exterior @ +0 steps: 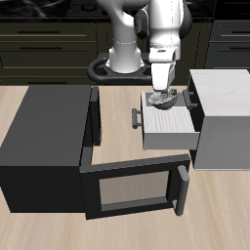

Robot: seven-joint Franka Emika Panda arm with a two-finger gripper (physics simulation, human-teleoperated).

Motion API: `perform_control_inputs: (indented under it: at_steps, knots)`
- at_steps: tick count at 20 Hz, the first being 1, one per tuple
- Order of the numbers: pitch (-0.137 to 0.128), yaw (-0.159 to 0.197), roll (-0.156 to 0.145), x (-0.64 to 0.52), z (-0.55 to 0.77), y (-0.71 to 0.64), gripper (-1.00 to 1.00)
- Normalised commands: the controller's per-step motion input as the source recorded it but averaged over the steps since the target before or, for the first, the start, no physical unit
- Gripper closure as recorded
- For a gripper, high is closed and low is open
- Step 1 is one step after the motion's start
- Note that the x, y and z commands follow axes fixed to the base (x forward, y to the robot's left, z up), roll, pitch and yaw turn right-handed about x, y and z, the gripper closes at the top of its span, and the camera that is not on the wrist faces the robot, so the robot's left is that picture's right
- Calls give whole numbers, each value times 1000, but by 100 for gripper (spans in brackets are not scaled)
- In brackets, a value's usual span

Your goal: Close the top drawer of the white cabinet and place the bowl in the middle drawer

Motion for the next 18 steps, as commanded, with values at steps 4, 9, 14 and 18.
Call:
perform_control_inputs:
  at_steps: [4, 9, 14, 18]
  knots:
    - [14, 2, -5, 17, -145, -39, 100]
    - [1, -3, 9, -35, -152, 20, 100]
    - [10, -4, 21, -95, -106, 148, 100]
    - [-5, -1, 23, -93, -92, 109, 100]
